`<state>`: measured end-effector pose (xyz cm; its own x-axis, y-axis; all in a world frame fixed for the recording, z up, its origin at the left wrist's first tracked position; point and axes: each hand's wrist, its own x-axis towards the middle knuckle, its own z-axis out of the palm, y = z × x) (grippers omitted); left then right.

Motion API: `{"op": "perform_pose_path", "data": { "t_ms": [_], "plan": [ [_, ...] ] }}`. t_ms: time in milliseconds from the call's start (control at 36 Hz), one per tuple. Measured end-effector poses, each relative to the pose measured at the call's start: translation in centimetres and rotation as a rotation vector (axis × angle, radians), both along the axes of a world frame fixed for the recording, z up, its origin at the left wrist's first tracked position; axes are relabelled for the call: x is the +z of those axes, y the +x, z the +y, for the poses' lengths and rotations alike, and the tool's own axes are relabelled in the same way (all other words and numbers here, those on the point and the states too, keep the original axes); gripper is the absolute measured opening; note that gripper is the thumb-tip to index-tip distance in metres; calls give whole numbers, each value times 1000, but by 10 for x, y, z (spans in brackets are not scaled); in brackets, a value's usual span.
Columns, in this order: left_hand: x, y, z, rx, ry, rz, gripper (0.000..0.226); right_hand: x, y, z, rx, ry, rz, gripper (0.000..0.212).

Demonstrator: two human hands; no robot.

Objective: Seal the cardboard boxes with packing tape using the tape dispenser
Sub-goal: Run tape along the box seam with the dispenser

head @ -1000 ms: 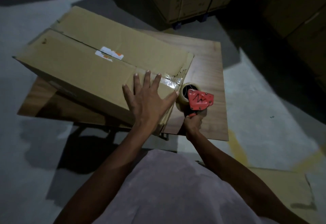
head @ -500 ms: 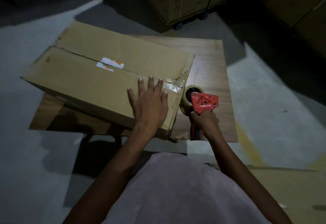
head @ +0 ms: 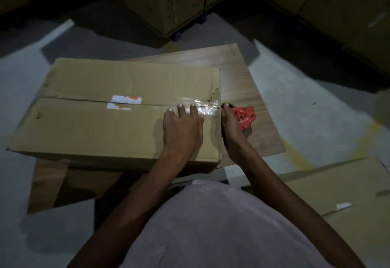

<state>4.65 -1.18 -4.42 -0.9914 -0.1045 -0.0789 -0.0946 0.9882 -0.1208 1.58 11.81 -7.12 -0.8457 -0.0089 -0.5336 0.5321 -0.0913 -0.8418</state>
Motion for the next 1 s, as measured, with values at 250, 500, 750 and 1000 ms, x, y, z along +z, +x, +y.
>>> {"op": "perform_pose_path", "data": {
  "t_ms": [250, 500, 750, 1000],
  "plan": [
    [8, -3, -28, -194, -56, 124, 59, 27, -6, -8, -17, 53, 6, 70],
    [-12, 4, -45, -343, 132, 100, 52, 23, 0, -33, -142, 228, -167, 86],
    [-23, 0, -51, -389, 403, 143, 50, 20, -6, -42, 36, 599, 36, 67],
    [-30, -3, -58, -212, 561, 150, 52, 5, 14, -56, -63, 879, 265, 50]
  ]
}}
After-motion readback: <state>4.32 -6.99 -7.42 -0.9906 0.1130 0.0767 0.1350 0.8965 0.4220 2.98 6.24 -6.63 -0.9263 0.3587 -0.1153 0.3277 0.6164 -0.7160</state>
